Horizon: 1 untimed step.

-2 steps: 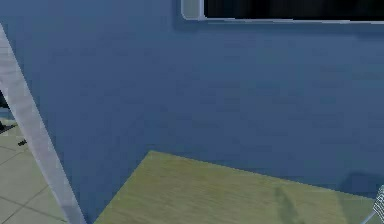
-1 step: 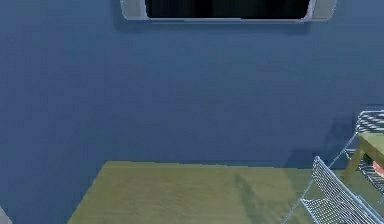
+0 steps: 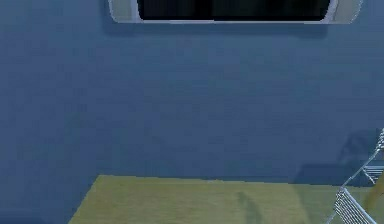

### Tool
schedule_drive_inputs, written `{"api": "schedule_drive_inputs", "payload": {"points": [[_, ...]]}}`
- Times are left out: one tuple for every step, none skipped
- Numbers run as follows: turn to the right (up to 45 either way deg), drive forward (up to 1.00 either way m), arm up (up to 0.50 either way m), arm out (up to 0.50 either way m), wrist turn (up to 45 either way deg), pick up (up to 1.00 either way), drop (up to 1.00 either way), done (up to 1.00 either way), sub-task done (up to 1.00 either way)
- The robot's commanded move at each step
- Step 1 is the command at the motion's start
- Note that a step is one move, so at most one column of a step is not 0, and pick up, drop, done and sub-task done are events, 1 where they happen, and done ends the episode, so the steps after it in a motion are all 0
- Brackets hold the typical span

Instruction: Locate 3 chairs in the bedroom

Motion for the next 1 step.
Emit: {"api": "schedule_drive_inputs", "payload": {"points": [[3.0,0.00,0.00,0.00,0.0,0.00,0.00,0.00,0.00]]}}
